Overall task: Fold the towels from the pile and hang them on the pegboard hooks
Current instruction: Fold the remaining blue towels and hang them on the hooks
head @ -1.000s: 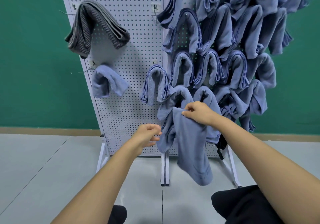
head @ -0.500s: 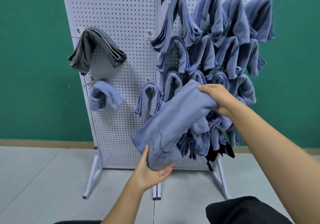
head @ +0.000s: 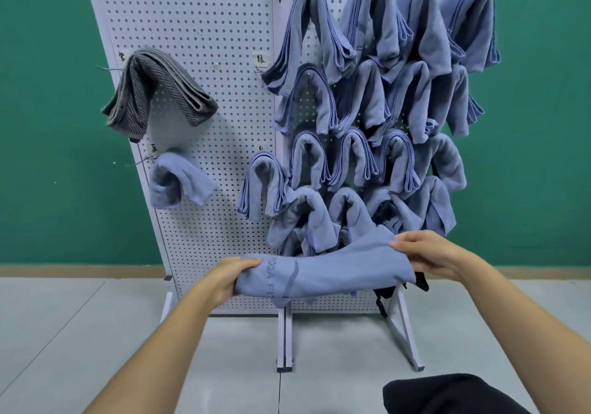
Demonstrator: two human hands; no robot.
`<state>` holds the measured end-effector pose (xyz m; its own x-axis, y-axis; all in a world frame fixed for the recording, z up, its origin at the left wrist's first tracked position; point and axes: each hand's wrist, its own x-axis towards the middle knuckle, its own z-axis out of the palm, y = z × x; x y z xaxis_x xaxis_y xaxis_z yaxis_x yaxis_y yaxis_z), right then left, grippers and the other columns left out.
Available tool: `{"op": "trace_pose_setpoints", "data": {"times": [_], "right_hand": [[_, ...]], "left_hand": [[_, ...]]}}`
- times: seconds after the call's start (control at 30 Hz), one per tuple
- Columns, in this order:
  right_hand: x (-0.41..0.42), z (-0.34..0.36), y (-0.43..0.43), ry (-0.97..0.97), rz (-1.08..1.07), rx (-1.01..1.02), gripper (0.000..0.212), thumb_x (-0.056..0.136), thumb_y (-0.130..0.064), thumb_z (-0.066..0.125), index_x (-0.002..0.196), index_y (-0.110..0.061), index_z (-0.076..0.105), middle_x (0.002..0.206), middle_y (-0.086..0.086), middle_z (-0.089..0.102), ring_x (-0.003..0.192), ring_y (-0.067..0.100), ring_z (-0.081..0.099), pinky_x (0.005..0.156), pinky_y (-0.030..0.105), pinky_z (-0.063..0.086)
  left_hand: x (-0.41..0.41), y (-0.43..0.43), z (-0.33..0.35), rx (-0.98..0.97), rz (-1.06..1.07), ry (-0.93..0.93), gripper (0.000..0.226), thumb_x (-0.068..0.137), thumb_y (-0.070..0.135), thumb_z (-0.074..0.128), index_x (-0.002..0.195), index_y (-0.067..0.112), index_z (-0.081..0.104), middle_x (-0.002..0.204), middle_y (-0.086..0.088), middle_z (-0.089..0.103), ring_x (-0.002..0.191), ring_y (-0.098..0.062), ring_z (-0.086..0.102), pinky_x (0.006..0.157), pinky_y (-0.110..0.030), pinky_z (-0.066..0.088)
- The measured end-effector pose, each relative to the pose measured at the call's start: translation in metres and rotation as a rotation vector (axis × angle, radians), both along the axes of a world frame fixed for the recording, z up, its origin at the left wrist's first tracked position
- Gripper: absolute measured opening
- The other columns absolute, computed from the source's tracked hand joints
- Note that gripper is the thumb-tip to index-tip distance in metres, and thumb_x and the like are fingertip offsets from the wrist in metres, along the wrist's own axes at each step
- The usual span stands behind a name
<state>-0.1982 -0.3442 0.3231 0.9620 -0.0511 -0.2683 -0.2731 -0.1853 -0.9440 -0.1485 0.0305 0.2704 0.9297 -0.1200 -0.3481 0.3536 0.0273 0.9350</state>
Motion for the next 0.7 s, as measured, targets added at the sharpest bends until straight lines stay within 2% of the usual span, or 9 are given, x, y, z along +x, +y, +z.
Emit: {"op": "trace_pose_setpoints", "data": {"times": [0.1, 0.17, 0.23, 0.33, 0.43, 0.5, 0.53, 0.6, 0.7], "right_hand": [[0.004, 0.01, 0.003, -0.043, 0.096, -0.18, 0.008, 0.088, -0.013, 0.067, 0.089, -0.006, 0.063, 0.071, 0.005, 0.057, 0.061, 0.015, 0.053, 0.062, 0.026, 0.049], [0.006, 0.022, 0.006, -0.113, 0.126, -0.19, 0.006, 0.089, -0.01, 0.065, 0.095, -0.008, 0.064, 0.068, 0.004, 0.056, 0.059, 0.014, 0.052, 0.059, 0.025, 0.049], [0.01, 0.035, 0.011, -0.221, 0.102, -0.061, 0.018, 0.092, -0.002, 0.058, 0.104, -0.013, 0.066, 0.073, 0.003, 0.065, 0.059, 0.011, 0.06, 0.056, 0.02, 0.052], [0.017, 0.048, 0.018, -0.382, 0.023, 0.074, 0.022, 0.094, 0.006, 0.048, 0.101, -0.007, 0.065, 0.074, 0.001, 0.07, 0.057, 0.008, 0.064, 0.052, 0.018, 0.052], [0.024, 0.047, 0.026, -0.459, -0.034, 0.002, 0.025, 0.094, 0.008, 0.047, 0.083, -0.006, 0.065, 0.069, 0.003, 0.069, 0.06, 0.016, 0.062, 0.053, 0.018, 0.051], [0.028, 0.045, 0.03, -0.476, -0.063, -0.057, 0.029, 0.094, 0.006, 0.048, 0.079, -0.007, 0.068, 0.074, 0.014, 0.064, 0.066, 0.025, 0.056, 0.057, 0.022, 0.051], [0.029, 0.045, 0.031, -0.482, -0.08, -0.05, 0.03, 0.095, 0.004, 0.046, 0.079, -0.008, 0.068, 0.075, 0.015, 0.059, 0.066, 0.025, 0.054, 0.057, 0.022, 0.05], [0.028, 0.05, 0.036, -0.499, -0.098, -0.007, 0.029, 0.097, -0.003, 0.045, 0.079, -0.008, 0.068, 0.075, 0.011, 0.056, 0.065, 0.016, 0.056, 0.06, 0.019, 0.049], [0.031, 0.059, 0.048, -0.513, -0.063, -0.016, 0.022, 0.094, -0.022, 0.057, 0.078, -0.01, 0.065, 0.082, 0.01, 0.056, 0.077, 0.019, 0.054, 0.075, 0.03, 0.048]], "left_hand": [[0.008, 0.023, 0.026, 0.135, -0.028, -0.104, 0.018, 0.087, 0.009, 0.064, 0.103, 0.001, 0.065, 0.099, -0.014, 0.072, 0.081, -0.021, 0.067, 0.063, -0.029, 0.054], [0.012, 0.037, 0.046, 0.139, -0.075, -0.175, 0.019, 0.088, 0.007, 0.061, 0.107, 0.003, 0.065, 0.105, -0.014, 0.071, 0.086, -0.021, 0.067, 0.068, -0.03, 0.055], [0.013, 0.047, 0.066, 0.025, -0.098, -0.256, 0.021, 0.091, 0.002, 0.055, 0.108, 0.008, 0.066, 0.103, -0.008, 0.072, 0.085, -0.017, 0.069, 0.067, -0.027, 0.057], [0.013, 0.057, 0.085, -0.186, -0.078, -0.306, 0.031, 0.093, -0.002, 0.046, 0.095, 0.015, 0.073, 0.092, -0.002, 0.073, 0.068, -0.009, 0.067, 0.052, -0.017, 0.052], [0.014, 0.06, 0.084, -0.2, -0.08, -0.295, 0.05, 0.094, -0.006, 0.037, 0.072, 0.016, 0.077, 0.08, -0.002, 0.073, 0.057, -0.009, 0.064, 0.046, -0.015, 0.049], [0.014, 0.061, 0.08, -0.21, -0.069, -0.298, 0.05, 0.093, -0.005, 0.033, 0.071, 0.011, 0.075, 0.085, -0.007, 0.073, 0.064, -0.015, 0.068, 0.052, -0.021, 0.054], [0.012, 0.061, 0.079, -0.234, -0.059, -0.29, 0.047, 0.092, -0.001, 0.032, 0.072, 0.008, 0.074, 0.087, -0.01, 0.072, 0.068, -0.018, 0.068, 0.054, -0.025, 0.055], [0.013, 0.061, 0.075, -0.227, -0.035, -0.274, 0.042, 0.091, 0.011, 0.038, 0.068, 0.007, 0.072, 0.08, -0.012, 0.069, 0.067, -0.02, 0.066, 0.057, -0.028, 0.055], [0.014, 0.052, 0.064, 0.0, -0.024, -0.235, 0.028, 0.087, 0.028, 0.064, 0.065, 0.011, 0.062, 0.067, -0.006, 0.061, 0.062, -0.017, 0.058, 0.064, -0.03, 0.052]]}}
